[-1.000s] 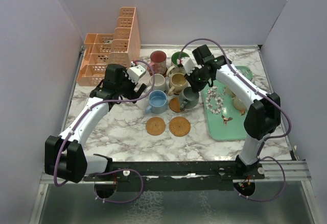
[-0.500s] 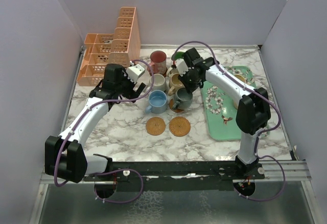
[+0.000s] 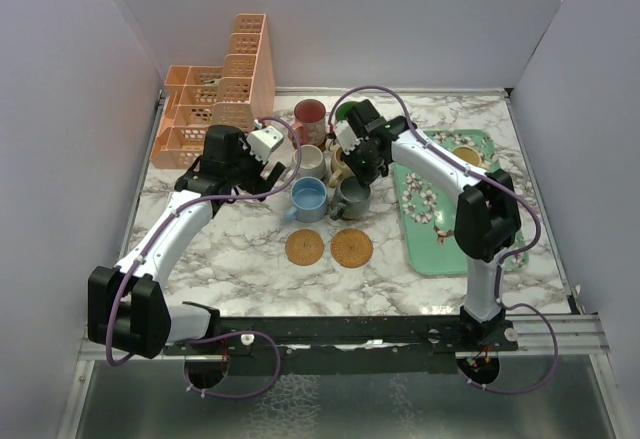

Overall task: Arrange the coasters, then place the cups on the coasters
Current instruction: Place the cup on the coaster.

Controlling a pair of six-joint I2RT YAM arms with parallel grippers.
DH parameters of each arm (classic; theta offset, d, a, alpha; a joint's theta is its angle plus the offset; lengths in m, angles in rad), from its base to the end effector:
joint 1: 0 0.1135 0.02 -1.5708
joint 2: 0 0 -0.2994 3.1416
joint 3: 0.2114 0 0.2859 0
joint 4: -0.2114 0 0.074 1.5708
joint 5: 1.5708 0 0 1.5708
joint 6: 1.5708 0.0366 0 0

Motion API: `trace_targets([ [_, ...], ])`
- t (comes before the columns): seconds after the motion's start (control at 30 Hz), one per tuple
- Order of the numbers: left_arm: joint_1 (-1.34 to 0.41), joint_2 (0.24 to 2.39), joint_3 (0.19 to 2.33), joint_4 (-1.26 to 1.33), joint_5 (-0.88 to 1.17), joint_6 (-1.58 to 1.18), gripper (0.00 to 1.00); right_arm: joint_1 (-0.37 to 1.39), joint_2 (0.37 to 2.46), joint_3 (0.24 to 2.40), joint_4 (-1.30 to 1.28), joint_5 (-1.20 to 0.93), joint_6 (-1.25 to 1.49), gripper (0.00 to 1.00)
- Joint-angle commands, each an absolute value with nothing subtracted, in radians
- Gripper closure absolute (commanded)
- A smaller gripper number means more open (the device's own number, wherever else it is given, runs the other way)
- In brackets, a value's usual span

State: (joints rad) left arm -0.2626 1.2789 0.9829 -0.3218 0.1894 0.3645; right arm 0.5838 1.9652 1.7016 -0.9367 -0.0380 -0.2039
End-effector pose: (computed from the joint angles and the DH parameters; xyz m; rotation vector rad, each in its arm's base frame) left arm 0.2960 -0.0867 0.3124 0.7731 2.0381 -0.1493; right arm 0.3835 0.2550 0.2719 -1.0763 2.5643 0.1503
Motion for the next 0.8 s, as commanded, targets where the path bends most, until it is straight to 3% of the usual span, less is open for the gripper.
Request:
trace_targets([
  [0.0,-0.258,1.269,0.972,-0.299,0.182,0.356,0.01,0.598,1.974,1.765,-0.885,-0.003,-0.179,0.99],
  [0.77,-0.258,1.262,0.967,-0.302,0.184,0.361,0.01,0.622,2.006,1.775,-0.896,0.023,-0.181,0.99],
])
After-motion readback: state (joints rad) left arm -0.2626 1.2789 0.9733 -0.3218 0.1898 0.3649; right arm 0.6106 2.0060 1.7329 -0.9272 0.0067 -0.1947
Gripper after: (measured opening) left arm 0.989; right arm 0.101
